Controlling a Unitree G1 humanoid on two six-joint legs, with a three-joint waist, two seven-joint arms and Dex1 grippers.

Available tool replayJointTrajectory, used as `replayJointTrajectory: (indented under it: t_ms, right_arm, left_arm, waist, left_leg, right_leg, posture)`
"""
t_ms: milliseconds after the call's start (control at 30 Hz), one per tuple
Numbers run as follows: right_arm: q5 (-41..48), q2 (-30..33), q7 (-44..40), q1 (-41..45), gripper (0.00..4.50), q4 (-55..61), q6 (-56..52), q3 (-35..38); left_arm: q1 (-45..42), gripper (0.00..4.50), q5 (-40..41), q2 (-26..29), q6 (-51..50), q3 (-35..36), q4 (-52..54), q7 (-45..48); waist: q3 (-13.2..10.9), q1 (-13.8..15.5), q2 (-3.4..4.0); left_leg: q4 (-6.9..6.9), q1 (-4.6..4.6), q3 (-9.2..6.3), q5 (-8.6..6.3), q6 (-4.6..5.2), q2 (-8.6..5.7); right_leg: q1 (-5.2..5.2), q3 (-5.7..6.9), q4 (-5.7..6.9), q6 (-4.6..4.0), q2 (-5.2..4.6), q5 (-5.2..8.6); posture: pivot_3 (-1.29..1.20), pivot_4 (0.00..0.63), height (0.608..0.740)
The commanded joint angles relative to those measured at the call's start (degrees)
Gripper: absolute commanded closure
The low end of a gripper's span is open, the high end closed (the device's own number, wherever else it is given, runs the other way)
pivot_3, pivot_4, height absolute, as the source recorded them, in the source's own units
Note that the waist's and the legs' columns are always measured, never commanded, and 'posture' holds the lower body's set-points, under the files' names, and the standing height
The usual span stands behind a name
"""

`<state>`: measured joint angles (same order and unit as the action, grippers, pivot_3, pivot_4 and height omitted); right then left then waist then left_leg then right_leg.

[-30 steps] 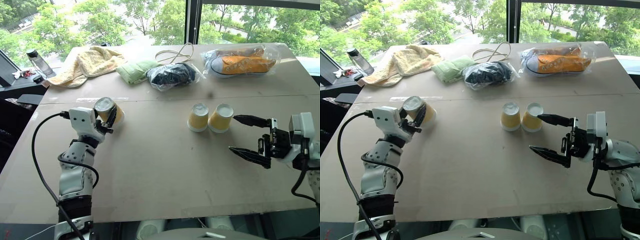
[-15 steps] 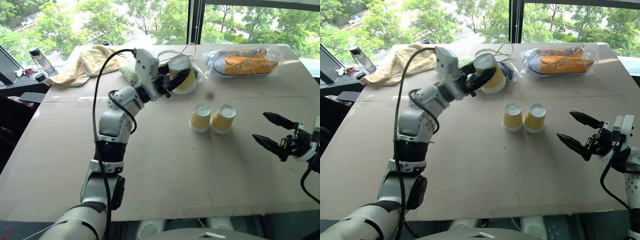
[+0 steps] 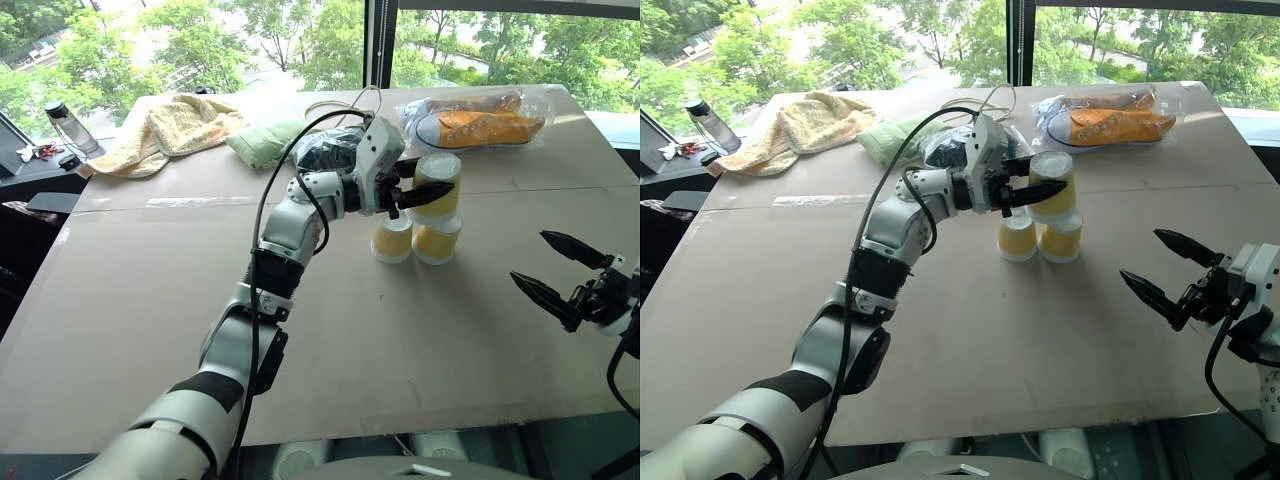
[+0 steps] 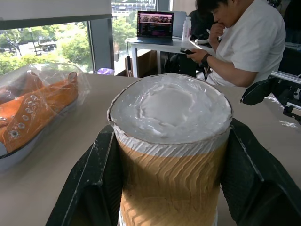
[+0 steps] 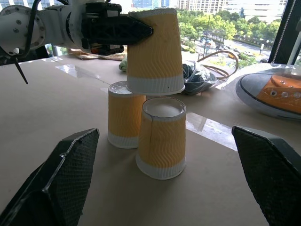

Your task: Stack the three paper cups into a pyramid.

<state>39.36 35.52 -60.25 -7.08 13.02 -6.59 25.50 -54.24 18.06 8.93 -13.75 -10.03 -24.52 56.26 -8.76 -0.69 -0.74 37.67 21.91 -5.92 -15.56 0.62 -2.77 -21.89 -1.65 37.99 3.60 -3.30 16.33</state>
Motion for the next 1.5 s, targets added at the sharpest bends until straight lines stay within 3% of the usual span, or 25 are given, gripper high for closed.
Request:
replayJointTrajectory:
  t_ms: [33,733,900,1067,1233,1500]
  right_arm:
    - [0.84,-0.08,1.12,-0.30,0.00,2.48,0.06,0.90]
    - [3.66,1.23,0.84,3.04,0.00,4.22,-3.94,-0.56]
    - [3.83,1.38,0.50,3.17,0.00,4.24,-4.54,-0.27]
    - [4.29,1.24,0.39,3.25,0.00,3.79,-4.91,-0.13]
    - [3.18,0.79,-0.52,1.87,0.00,2.43,-3.91,-0.46]
    - [-3.14,-1.53,-3.57,1.57,0.00,-8.17,2.49,-3.84]
  left_arm:
    - [-1.41,2.35,-0.68,0.45,1.46,0.60,1.57,0.68]
    - [2.29,2.35,-3.92,1.31,1.16,-0.23,2.93,1.20]
    - [3.10,0.02,-3.59,1.37,0.86,0.50,3.98,0.56]
    - [4.20,0.02,-1.46,1.20,-0.67,3.14,6.92,-1.32]
    - [10.03,0.02,3.84,3.50,-4.20,6.43,19.84,-1.87]
    - [25.50,0.02,9.00,18.72,-17.57,8.74,43.22,-1.09]
  waist:
    - [0.00,0.03,0.00]
    - [0.01,-0.06,0.01]
    - [0.01,-0.03,0.02]
    - [0.01,0.04,0.01]
    - [0.02,-0.11,0.03]
    - [0.04,-0.10,0.09]
  left_leg:
    - [0.00,0.00,0.00,0.00,0.00,-0.01]
    - [0.05,-0.05,-0.01,0.00,0.00,0.02]
    - [0.05,-0.05,-0.01,0.00,0.01,0.02]
    - [0.10,-0.01,-0.04,0.00,0.01,0.02]
    - [0.10,-0.02,-0.04,0.00,0.00,0.05]
    - [0.09,-0.09,-0.04,-0.01,0.00,0.07]
  right_leg:
    - [0.00,0.00,0.00,0.00,-0.01,0.00]
    - [0.01,0.01,0.10,0.00,0.03,0.00]
    - [0.01,0.00,0.10,0.00,0.03,0.00]
    - [0.01,0.02,0.10,0.00,0.02,0.00]
    - [0.00,-0.01,0.10,0.00,0.01,0.00]
    - [0.04,-0.19,0.12,-0.01,-0.04,0.00]
  posture:
    - [0.00,0.150,0.740]
    - [0.00,0.150,0.740]
    - [0.00,0.150,0.740]
    - [0.00,0.150,0.740]
    - [0.00,0.150,0.740]
    - [0.00,0.150,0.740]
